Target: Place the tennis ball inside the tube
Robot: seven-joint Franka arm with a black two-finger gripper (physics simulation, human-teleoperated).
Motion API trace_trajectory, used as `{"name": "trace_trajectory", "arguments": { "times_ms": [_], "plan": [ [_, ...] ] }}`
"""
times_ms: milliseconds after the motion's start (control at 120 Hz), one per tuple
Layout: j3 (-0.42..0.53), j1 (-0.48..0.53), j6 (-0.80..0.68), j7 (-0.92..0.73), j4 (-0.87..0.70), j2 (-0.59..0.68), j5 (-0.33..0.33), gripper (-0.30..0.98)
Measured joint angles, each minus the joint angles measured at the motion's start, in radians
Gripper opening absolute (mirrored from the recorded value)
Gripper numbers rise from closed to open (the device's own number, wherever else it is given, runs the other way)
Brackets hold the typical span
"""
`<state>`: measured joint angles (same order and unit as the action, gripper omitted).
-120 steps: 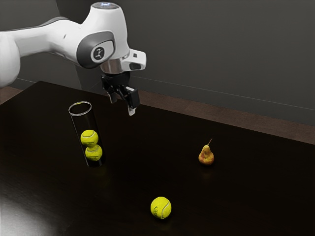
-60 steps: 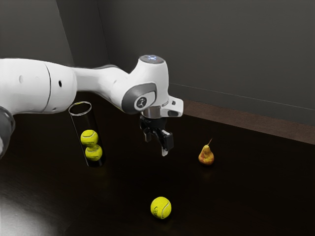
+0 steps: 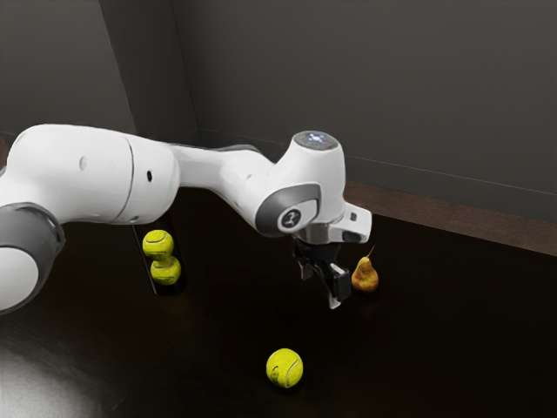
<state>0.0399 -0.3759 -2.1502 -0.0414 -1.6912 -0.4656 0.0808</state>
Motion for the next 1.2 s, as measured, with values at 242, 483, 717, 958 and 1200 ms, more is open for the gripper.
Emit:
{"name": "trace_trajectory", "arguments": {
  "times_ms": [242,483,717,958,1200],
  "plan": [
    [-0.011,-0.099,-0.038,0.101,-0.324,0.256,0.011,0.69],
    [-0.042,-0.124,-0.154,0.159,-0.444,0.34,-0.133,0.69],
    [-0.042,-0.132,-0.233,0.196,-0.518,0.299,-0.203,0.69],
    [-0.061,-0.123,-0.277,0.22,-0.532,0.259,-0.244,0.69],
    [-0.076,-0.104,-0.309,0.227,-0.53,0.194,-0.294,0.69]
  ]
}}
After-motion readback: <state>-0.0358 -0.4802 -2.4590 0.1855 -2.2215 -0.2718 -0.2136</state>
